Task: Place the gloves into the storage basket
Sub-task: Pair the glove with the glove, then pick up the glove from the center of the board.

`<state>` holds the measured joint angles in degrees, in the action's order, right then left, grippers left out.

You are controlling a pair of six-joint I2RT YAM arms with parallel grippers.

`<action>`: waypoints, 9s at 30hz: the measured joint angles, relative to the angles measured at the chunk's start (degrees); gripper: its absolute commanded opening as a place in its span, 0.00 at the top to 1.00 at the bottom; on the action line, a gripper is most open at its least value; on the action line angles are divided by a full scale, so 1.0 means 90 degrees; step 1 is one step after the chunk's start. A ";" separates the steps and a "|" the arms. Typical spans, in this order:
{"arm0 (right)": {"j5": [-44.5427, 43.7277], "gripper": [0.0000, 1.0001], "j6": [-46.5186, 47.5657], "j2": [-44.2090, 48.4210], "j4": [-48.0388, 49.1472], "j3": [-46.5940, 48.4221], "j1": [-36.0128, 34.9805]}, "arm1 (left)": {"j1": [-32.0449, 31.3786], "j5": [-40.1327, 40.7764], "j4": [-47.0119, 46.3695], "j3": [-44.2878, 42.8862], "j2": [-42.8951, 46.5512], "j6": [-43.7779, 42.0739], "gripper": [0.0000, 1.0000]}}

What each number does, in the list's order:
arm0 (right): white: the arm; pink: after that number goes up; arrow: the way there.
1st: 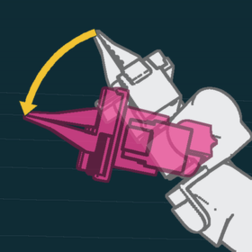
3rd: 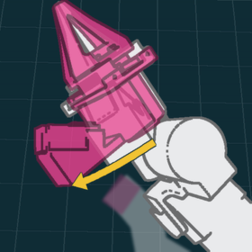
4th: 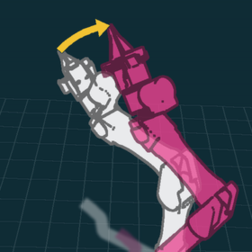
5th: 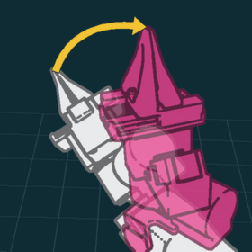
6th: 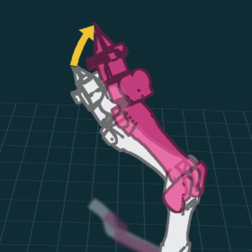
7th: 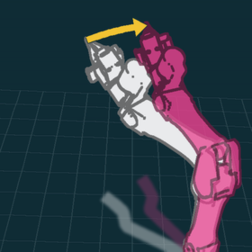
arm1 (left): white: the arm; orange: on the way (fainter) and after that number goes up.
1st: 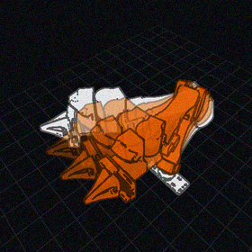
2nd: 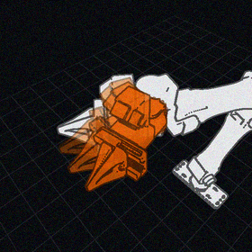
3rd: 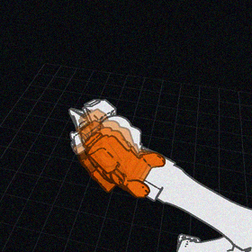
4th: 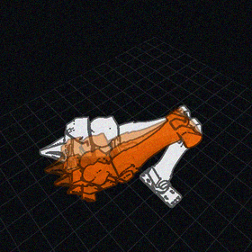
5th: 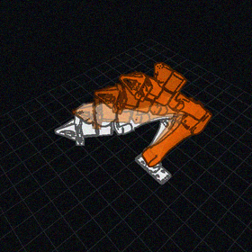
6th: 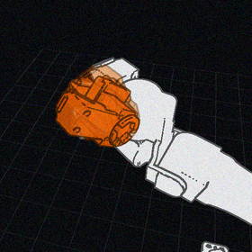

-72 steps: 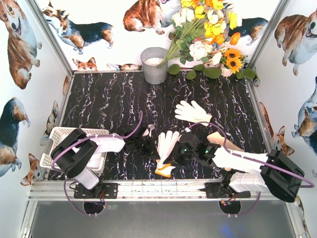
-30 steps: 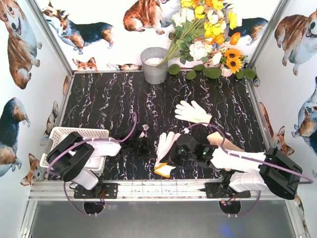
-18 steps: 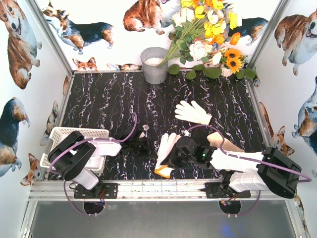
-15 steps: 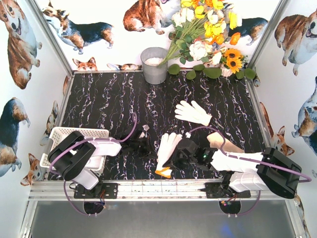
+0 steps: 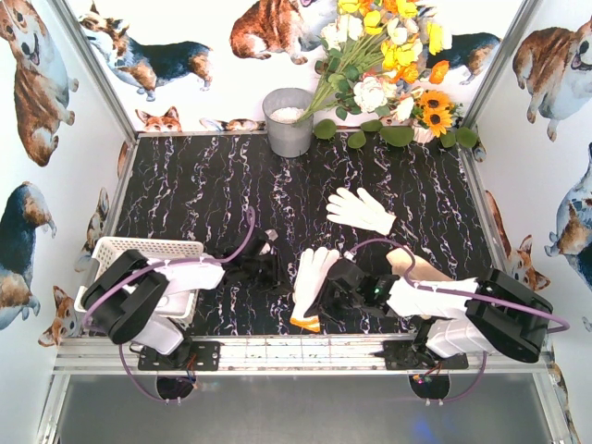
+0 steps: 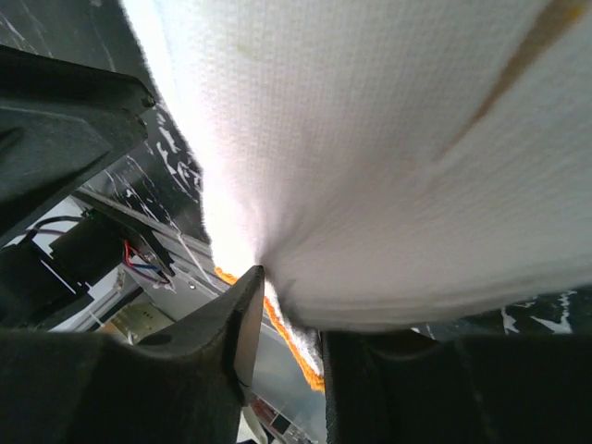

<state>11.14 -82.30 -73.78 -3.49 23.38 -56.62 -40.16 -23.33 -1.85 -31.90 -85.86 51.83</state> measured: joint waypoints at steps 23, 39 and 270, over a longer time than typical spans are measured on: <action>-0.1076 0.44 0.2159 0.1688 -0.4248 0.1579 0.1134 | -0.0692 -0.1166 0.0527 -0.0821 0.0328 -0.0930 0.87; -0.1197 0.62 0.2620 0.0471 -0.3580 0.1404 0.1341 | -0.1054 -0.2004 0.0236 -0.0974 -0.1219 -0.1464 0.90; 0.2093 0.31 0.7172 -0.0347 0.0248 0.1807 0.2433 | 0.0585 -0.1902 0.2487 -0.1321 0.0595 -0.3942 1.00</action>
<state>29.98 -17.76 -76.90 -1.26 39.64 -34.72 -34.89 -40.45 20.53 -43.79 -80.51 16.36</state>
